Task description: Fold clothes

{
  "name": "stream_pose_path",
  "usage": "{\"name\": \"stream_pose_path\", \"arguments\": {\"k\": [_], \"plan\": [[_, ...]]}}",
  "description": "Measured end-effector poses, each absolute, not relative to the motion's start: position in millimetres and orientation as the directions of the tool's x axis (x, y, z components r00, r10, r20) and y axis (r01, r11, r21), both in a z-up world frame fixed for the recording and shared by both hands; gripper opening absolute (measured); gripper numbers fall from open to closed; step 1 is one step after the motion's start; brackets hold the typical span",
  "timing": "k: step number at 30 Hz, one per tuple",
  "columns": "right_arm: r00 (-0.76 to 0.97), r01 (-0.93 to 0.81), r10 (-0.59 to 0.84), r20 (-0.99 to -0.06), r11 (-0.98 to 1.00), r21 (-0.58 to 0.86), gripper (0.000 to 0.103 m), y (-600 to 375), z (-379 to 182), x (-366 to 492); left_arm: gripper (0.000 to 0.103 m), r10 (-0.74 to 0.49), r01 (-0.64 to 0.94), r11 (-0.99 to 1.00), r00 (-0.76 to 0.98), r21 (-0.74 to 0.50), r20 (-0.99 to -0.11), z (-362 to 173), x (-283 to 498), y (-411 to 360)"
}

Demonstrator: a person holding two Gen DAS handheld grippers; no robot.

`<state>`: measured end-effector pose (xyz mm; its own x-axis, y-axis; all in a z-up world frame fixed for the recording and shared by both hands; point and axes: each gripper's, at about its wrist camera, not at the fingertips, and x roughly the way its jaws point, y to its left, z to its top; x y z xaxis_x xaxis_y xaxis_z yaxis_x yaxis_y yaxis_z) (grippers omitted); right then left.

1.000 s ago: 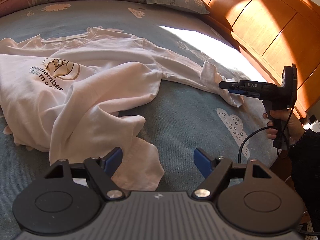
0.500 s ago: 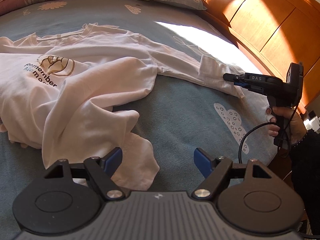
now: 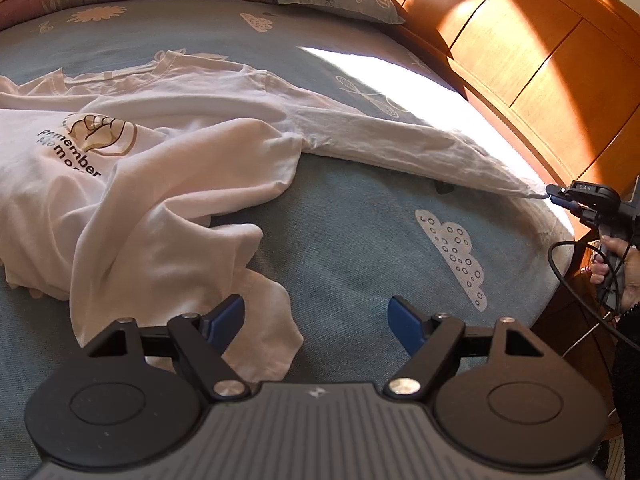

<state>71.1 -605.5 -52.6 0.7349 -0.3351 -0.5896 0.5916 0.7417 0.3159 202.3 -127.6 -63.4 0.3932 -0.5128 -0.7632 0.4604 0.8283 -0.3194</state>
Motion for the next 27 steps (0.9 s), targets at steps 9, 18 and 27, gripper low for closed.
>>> {"name": "stream_pose_path", "arguments": {"k": [9, 18, 27], "plan": [[0.781, 0.477, -0.239, -0.577, 0.824, 0.305, 0.039, -593, -51, 92, 0.079, -0.508, 0.462, 0.829, 0.387, -0.316, -0.770, -67, 206, -130], [0.798, 0.041, 0.106, -0.594, 0.973, 0.228, 0.049, -512, -36, 219, 0.079, -0.518, 0.481, 0.817, 0.372, -0.317, -0.770, -69, 217, -128], [0.649, -0.195, 0.238, -0.723, 0.970, 0.144, 0.050, -436, -74, 347, 0.079, -0.576, 0.480, 0.790, 0.371, -0.381, -0.728, -52, 224, -107]]}}
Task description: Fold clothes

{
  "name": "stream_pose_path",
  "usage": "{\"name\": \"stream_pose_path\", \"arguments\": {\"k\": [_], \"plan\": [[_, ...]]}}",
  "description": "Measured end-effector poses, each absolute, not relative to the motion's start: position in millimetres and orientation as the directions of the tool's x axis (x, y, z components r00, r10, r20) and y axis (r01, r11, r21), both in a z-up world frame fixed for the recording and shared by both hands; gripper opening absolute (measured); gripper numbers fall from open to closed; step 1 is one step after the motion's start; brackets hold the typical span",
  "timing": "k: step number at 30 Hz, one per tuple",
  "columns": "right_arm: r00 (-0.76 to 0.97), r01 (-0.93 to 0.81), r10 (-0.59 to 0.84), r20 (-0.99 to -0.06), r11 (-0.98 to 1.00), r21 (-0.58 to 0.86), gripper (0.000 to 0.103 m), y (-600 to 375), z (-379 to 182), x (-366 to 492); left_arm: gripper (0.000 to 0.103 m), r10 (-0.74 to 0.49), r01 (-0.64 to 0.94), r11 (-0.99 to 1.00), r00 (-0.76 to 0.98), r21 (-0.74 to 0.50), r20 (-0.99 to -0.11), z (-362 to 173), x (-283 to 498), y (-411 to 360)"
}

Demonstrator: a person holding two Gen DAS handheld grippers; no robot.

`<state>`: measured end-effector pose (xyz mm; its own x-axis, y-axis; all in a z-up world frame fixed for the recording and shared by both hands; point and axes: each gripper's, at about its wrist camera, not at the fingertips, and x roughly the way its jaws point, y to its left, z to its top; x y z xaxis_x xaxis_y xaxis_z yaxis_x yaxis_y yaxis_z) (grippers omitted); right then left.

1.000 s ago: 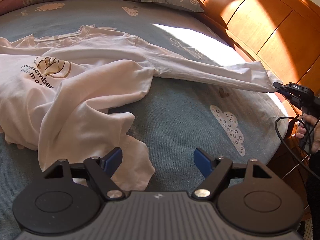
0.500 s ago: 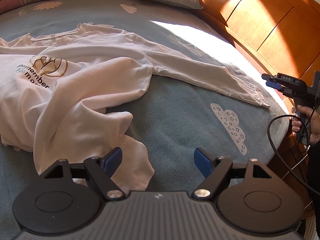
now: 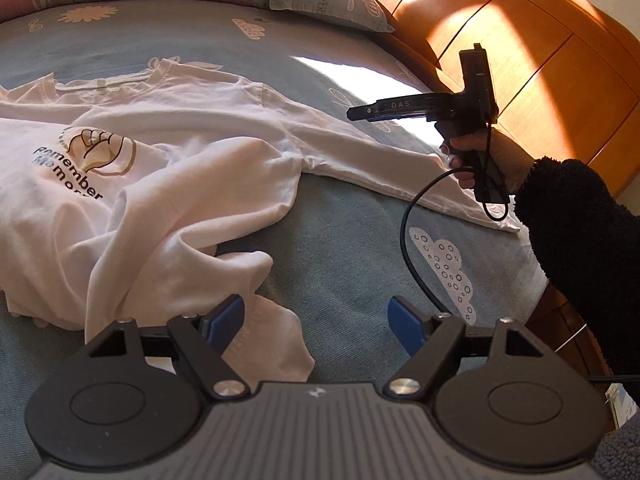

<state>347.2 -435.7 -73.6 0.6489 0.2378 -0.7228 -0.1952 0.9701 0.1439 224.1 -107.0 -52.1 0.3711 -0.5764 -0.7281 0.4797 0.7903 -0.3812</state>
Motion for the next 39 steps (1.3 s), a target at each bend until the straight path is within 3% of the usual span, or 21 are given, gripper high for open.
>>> {"name": "stream_pose_path", "arguments": {"k": [6, 7, 8, 12, 19, 21, 25, 31, 37, 38, 39], "plan": [[0.593, -0.276, 0.249, -0.766, 0.956, 0.097, 0.052, -419, -92, 361, 0.081, -0.577, 0.464, 0.797, 0.398, -0.386, -0.714, -50, 230, -96], [0.590, -0.279, 0.242, -0.770, 0.956, 0.088, 0.039, -418, -91, 361, 0.081, -0.577, 0.462, 0.798, 0.398, -0.387, -0.713, -51, 232, -95], [0.581, -0.292, 0.264, -0.770, 0.951, 0.105, 0.004, -416, -90, 360, 0.081, -0.576, 0.460, 0.799, 0.399, -0.387, -0.713, -51, 233, -94], [0.583, -0.336, 0.276, -0.764, 0.938, 0.083, 0.004, -404, -86, 362, 0.081, -0.579, 0.456, 0.798, 0.401, -0.394, -0.710, -52, 236, -92], [0.630, -0.211, 0.186, -0.754, 0.975, 0.064, 0.005, -417, -79, 404, 0.082, -0.578, 0.446, 0.805, 0.441, -0.391, -0.687, -38, 232, -76], [0.625, -0.198, 0.149, -0.766, 0.980, 0.029, 0.010, -413, -77, 409, 0.082, -0.574, 0.439, 0.810, 0.459, -0.388, -0.678, -33, 233, -70], [0.664, -0.233, 0.244, -0.707, 0.966, 0.115, 0.030, -408, -58, 414, 0.082, -0.581, 0.421, 0.810, 0.481, -0.408, -0.657, -30, 236, -55], [0.602, -0.398, 0.379, -0.702, 0.905, 0.148, 0.045, -351, -61, 448, 0.082, -0.557, 0.383, 0.828, 0.488, -0.409, -0.672, -35, 239, -41], [0.539, -0.463, 0.379, -0.752, 0.879, 0.111, 0.045, -297, -84, 493, 0.082, -0.535, 0.347, 0.844, 0.494, -0.408, -0.686, -41, 236, -22], [0.523, -0.488, 0.388, -0.759, 0.866, 0.106, 0.040, -290, -85, 494, 0.082, -0.531, 0.338, 0.847, 0.497, -0.410, -0.687, -43, 236, -19], [0.507, -0.517, 0.398, -0.764, 0.850, 0.099, 0.028, -283, -86, 494, 0.082, -0.529, 0.331, 0.849, 0.499, -0.413, -0.687, -45, 237, -16]]}}
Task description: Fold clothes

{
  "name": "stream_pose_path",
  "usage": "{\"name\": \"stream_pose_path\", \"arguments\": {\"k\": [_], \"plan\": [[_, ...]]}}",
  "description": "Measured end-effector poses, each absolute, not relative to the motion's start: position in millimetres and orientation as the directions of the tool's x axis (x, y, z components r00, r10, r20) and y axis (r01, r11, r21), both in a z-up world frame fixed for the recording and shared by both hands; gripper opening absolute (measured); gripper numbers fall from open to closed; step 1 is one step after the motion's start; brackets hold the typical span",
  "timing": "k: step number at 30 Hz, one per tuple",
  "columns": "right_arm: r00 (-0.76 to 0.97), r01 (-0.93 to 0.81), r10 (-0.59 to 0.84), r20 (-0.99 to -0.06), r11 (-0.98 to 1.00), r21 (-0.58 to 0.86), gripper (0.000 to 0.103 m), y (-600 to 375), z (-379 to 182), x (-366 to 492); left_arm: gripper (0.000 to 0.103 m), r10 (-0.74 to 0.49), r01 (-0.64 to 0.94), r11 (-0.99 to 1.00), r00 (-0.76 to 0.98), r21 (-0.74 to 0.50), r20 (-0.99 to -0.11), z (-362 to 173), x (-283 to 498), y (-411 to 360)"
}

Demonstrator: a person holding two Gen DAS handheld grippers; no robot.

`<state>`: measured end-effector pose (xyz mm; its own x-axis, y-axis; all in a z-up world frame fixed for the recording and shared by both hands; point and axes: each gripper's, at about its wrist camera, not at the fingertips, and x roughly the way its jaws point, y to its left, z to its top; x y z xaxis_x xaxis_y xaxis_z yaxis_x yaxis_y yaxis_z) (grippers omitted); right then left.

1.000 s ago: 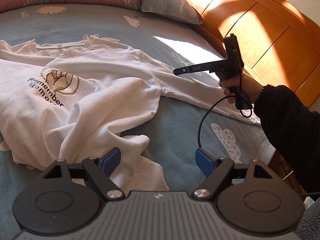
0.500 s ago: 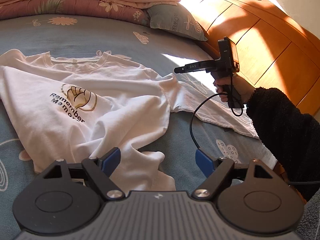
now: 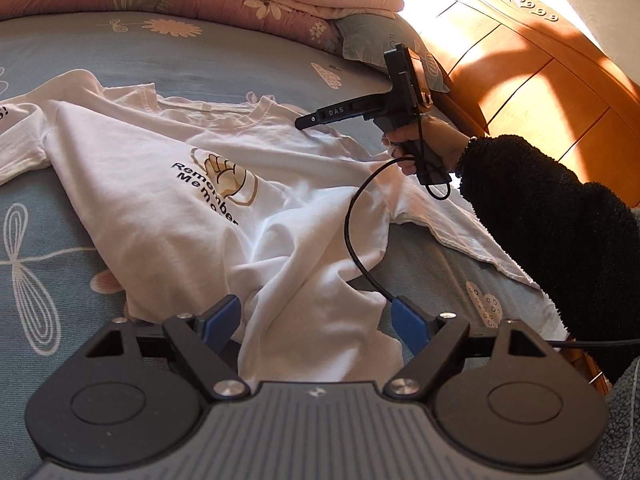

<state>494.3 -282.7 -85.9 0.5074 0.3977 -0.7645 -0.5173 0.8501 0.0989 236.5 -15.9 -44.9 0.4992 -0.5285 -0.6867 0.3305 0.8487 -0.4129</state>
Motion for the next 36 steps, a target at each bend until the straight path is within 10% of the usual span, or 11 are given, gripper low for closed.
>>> {"name": "stream_pose_path", "arguments": {"k": [1, 9, 20, 36], "plan": [[0.489, -0.543, 0.417, -0.766, 0.833, 0.107, 0.007, -278, -85, 494, 0.082, -0.528, 0.323, 0.849, 0.502, -0.417, -0.685, -46, 237, -13], [0.628, -0.385, 0.263, -0.733, 0.923, 0.002, 0.006, -268, -78, 511, 0.082, -0.526, 0.311, 0.851, 0.521, -0.424, -0.672, -44, 234, -3], [0.644, -0.307, 0.363, -0.673, 0.929, 0.206, 0.058, -334, -42, 427, 0.082, -0.510, 0.299, 0.860, 0.532, -0.414, -0.676, -48, 233, -2], [0.751, 0.350, 0.023, -0.660, 0.834, 0.427, 0.067, -553, -70, 172, 0.082, -0.446, 0.338, 0.889, 0.493, -0.309, -0.747, -49, 210, -33]]}}
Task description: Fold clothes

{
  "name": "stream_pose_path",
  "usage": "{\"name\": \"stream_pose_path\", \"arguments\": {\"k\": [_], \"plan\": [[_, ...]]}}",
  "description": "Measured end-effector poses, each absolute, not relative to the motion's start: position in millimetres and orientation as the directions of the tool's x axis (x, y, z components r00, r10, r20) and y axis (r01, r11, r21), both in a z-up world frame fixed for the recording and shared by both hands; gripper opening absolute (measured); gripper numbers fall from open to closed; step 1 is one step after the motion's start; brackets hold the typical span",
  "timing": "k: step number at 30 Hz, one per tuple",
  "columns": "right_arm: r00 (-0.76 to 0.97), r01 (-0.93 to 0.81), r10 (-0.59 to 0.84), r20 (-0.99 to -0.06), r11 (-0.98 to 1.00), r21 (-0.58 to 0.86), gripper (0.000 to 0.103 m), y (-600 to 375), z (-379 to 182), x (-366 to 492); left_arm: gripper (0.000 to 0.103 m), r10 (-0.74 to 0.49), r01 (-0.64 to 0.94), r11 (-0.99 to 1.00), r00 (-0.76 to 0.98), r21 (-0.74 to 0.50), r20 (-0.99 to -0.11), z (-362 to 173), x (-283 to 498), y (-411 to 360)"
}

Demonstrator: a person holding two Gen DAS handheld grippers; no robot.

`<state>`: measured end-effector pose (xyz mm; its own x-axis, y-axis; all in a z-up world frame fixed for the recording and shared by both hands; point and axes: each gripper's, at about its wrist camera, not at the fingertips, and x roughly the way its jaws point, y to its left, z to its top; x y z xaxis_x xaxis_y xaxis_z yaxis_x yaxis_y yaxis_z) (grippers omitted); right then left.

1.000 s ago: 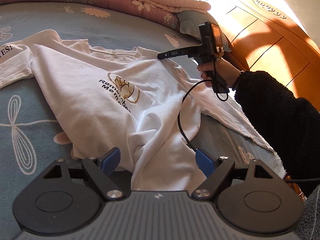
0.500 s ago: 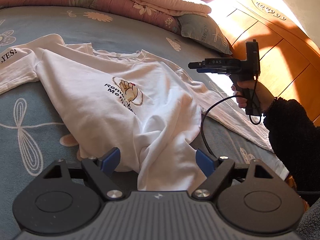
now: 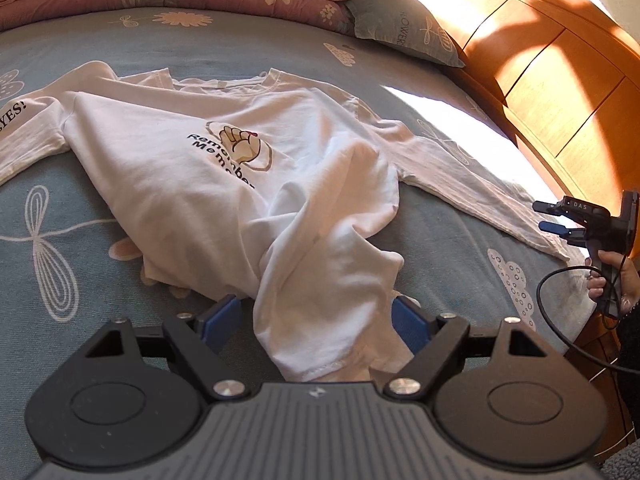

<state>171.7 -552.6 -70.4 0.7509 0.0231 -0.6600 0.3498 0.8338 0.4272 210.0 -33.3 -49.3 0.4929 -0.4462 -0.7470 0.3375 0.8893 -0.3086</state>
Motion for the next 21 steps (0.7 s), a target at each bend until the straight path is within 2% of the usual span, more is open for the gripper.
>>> {"name": "stream_pose_path", "arguments": {"k": [5, 7, 10, 15, 16, 17, 18, 21], "plan": [[0.732, 0.576, -0.213, -0.647, 0.700, 0.421, 0.067, -599, -80, 115, 0.083, -0.449, 0.354, 0.886, 0.502, -0.298, -0.739, -40, 203, -43], [0.708, 0.621, -0.252, -0.659, 0.668, 0.411, 0.068, -612, -90, 108, 0.083, -0.448, 0.364, 0.885, 0.498, -0.290, -0.743, -38, 202, -48], [0.753, 0.587, -0.211, -0.624, 0.644, 0.491, 0.070, -631, -105, 109, 0.083, -0.442, 0.376, 0.885, 0.495, -0.274, -0.748, -35, 198, -56], [0.768, 0.553, -0.200, -0.609, 0.687, 0.472, 0.073, -644, -108, 140, 0.083, -0.444, 0.393, 0.881, 0.493, -0.264, -0.748, -30, 191, -65], [0.762, 0.558, -0.205, -0.614, 0.690, 0.461, 0.065, -644, -107, 143, 0.083, -0.439, 0.394, 0.882, 0.493, -0.258, -0.751, -30, 190, -66], [0.748, 0.564, -0.207, -0.630, 0.698, 0.440, 0.029, -642, -105, 143, 0.083, -0.437, 0.396, 0.883, 0.492, -0.253, -0.753, -29, 189, -67], [0.749, 0.549, -0.176, -0.639, 0.704, 0.451, 0.004, -640, -105, 143, 0.083, -0.436, 0.400, 0.882, 0.491, -0.250, -0.754, -29, 188, -68], [0.746, 0.526, -0.189, -0.638, 0.755, 0.391, 0.006, -626, -104, 135, 0.083, -0.431, 0.409, 0.881, 0.482, -0.240, -0.762, -29, 188, -73]]}}
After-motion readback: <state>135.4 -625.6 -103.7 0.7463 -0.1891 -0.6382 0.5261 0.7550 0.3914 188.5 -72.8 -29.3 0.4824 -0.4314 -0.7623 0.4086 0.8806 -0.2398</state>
